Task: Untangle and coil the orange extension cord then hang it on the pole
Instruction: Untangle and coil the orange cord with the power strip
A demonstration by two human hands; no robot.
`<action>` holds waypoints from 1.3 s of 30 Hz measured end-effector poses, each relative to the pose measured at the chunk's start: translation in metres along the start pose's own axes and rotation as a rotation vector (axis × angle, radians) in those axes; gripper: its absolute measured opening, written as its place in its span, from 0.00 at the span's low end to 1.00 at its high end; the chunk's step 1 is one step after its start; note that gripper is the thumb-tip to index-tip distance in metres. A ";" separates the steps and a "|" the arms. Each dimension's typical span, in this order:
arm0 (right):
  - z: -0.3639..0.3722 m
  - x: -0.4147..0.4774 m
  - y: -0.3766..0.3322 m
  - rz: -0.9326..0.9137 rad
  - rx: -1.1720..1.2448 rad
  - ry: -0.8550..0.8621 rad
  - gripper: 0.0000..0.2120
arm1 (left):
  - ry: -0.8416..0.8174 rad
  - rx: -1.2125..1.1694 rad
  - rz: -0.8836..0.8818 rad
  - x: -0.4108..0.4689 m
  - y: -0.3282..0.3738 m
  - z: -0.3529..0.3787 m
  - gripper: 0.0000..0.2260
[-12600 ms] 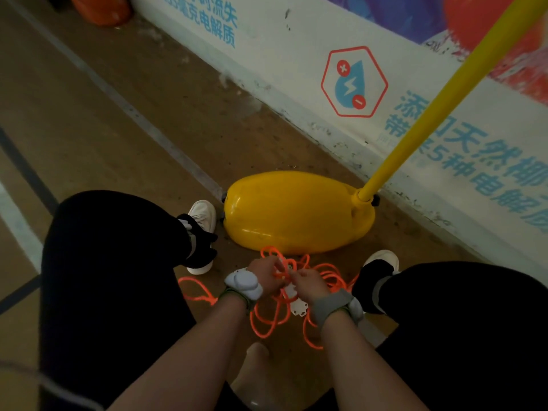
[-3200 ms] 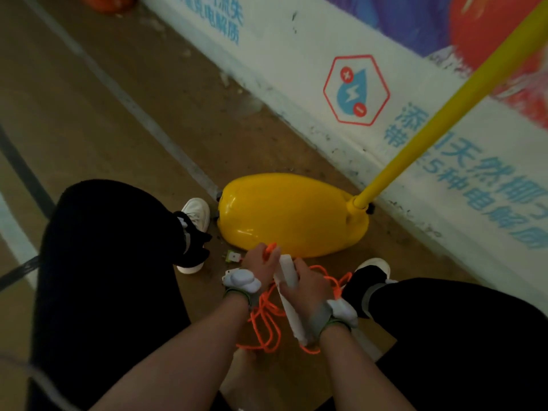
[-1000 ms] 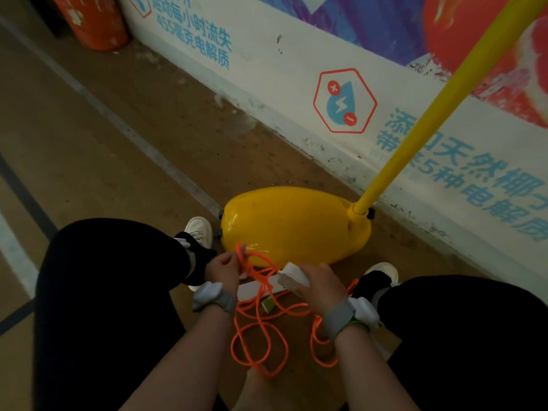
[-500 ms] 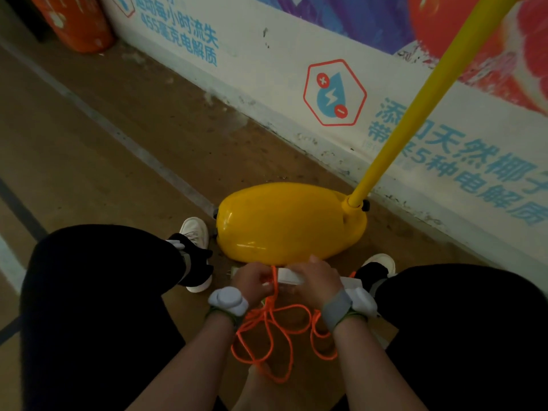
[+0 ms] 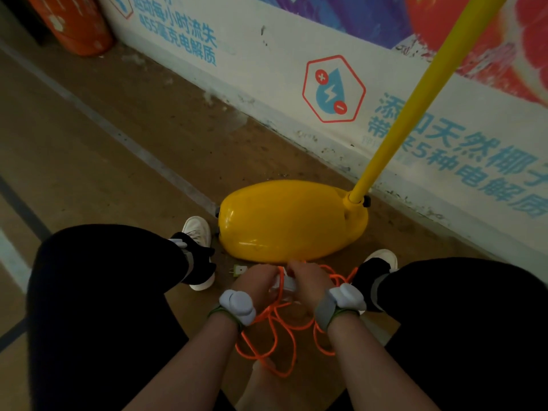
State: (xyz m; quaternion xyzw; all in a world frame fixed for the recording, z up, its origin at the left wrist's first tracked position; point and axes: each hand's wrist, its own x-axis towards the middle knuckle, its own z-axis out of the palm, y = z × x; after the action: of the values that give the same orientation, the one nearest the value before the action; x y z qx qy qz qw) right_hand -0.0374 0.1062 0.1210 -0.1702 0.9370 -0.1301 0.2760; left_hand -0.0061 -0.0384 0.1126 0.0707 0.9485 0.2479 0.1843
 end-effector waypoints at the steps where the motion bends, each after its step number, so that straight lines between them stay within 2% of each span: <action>1: 0.001 0.000 -0.001 -0.007 -0.024 -0.011 0.18 | -0.016 0.038 -0.003 0.000 0.000 0.001 0.11; 5: 0.003 -0.003 -0.008 -0.029 -0.037 0.025 0.17 | -0.074 0.112 -0.031 -0.004 0.002 0.004 0.13; 8: 0.007 0.003 -0.005 -0.009 0.052 0.000 0.18 | -0.027 0.018 -0.085 -0.006 -0.001 0.008 0.16; 11: 0.008 0.009 -0.001 -0.008 0.403 -0.102 0.18 | 0.069 -0.038 -0.123 -0.005 -0.005 0.011 0.16; 12: 0.010 0.010 -0.001 0.038 0.560 -0.093 0.16 | 0.087 -0.040 -0.123 -0.003 -0.005 0.012 0.15; 14: 0.015 0.009 -0.007 0.138 0.714 0.017 0.14 | 0.108 -0.052 -0.123 -0.002 -0.005 0.011 0.13; 17: 0.034 0.009 -0.010 0.220 0.516 0.236 0.29 | 0.133 -0.107 -0.110 0.000 -0.008 0.013 0.11; 18: 0.040 0.009 -0.010 0.253 0.450 0.258 0.30 | 0.144 -0.126 -0.107 0.000 -0.009 0.013 0.10; 22: 0.044 0.002 -0.007 0.375 0.222 0.276 0.14 | 0.164 -0.172 -0.084 0.000 -0.009 0.013 0.10; 25: 0.040 0.001 0.009 0.517 0.168 0.331 0.11 | 0.214 -0.285 -0.025 -0.001 -0.009 0.000 0.09; 27: 0.030 0.003 0.019 0.685 0.273 0.353 0.12 | 0.207 -0.397 0.023 0.000 -0.013 -0.014 0.10; 29: 0.029 0.005 0.026 0.791 0.484 0.391 0.13 | 0.188 -0.535 0.015 -0.003 -0.016 -0.027 0.11; 31: 0.032 0.005 0.032 0.841 0.807 0.427 0.18 | 0.230 -0.766 -0.063 -0.005 -0.018 -0.039 0.10; 33: 0.040 -0.001 0.036 0.872 1.111 0.422 0.20 | 0.393 -1.135 -0.173 -0.006 -0.017 -0.050 0.07; 35: 0.045 -0.003 0.039 0.912 1.195 0.365 0.19 | 0.581 -1.541 -0.262 -0.003 -0.018 -0.061 0.04; 36: 0.049 -0.001 0.038 0.919 1.271 0.364 0.20 | 0.625 -1.707 -0.279 -0.001 -0.020 -0.066 0.02; 37: 0.052 0.002 0.037 0.925 1.334 0.357 0.20 | 0.627 -1.859 -0.273 0.001 -0.022 -0.068 0.05; 39: 0.055 0.013 0.030 0.900 1.429 0.376 0.19 | 0.554 -2.108 -0.263 0.001 -0.025 -0.065 0.16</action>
State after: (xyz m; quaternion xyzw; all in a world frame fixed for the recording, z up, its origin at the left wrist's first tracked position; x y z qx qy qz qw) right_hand -0.0240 0.1202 0.0599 0.4558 0.6389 -0.5922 0.1827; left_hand -0.0335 -0.0884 0.1526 -0.2822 0.2693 0.9198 -0.0422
